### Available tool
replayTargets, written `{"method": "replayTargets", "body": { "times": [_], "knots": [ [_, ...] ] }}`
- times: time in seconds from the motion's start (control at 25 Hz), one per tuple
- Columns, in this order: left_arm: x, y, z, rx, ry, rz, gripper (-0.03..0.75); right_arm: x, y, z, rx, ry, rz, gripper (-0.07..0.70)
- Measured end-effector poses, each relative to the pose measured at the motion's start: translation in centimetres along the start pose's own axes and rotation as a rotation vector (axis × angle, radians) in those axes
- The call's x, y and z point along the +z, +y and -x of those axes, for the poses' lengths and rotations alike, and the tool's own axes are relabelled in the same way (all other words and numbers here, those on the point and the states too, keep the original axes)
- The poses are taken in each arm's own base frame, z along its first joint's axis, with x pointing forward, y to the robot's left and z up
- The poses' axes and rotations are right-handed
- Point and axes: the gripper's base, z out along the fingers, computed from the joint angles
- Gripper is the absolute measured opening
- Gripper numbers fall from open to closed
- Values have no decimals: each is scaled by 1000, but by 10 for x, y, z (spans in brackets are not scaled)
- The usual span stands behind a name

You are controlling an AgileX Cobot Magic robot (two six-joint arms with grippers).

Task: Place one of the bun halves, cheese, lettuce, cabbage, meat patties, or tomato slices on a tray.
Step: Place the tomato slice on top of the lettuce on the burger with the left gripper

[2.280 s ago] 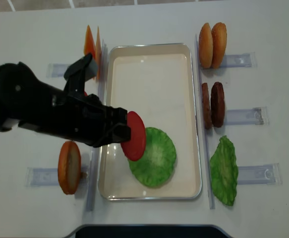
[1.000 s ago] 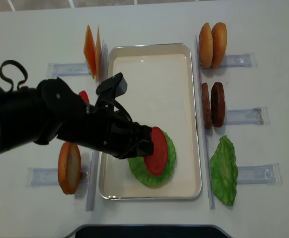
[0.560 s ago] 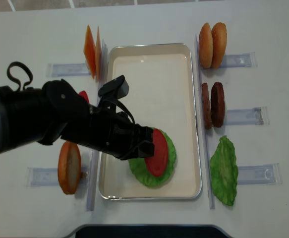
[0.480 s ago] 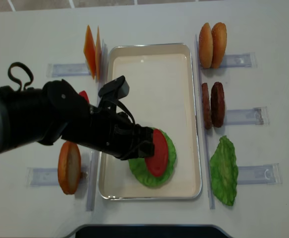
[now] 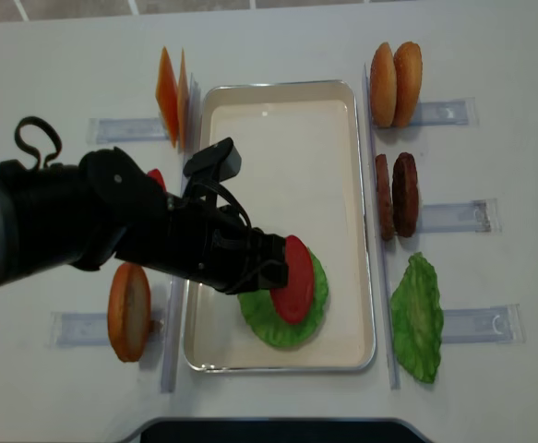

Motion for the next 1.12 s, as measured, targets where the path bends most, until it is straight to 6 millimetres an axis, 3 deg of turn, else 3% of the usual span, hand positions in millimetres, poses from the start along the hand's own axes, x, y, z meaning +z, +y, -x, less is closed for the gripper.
{"method": "replayTargets", "body": {
  "times": [0.84, 0.96, 1.12],
  "knots": [
    [9, 5, 0, -19, 15, 19, 64, 0, 0, 0, 0, 0, 0, 536],
    [9, 6, 0, -4, 15, 27, 118, 0, 0, 0, 0, 0, 0, 536],
    [9, 8, 0, 12, 13, 47, 271, 0, 0, 0, 0, 0, 0, 536]
  ]
}}
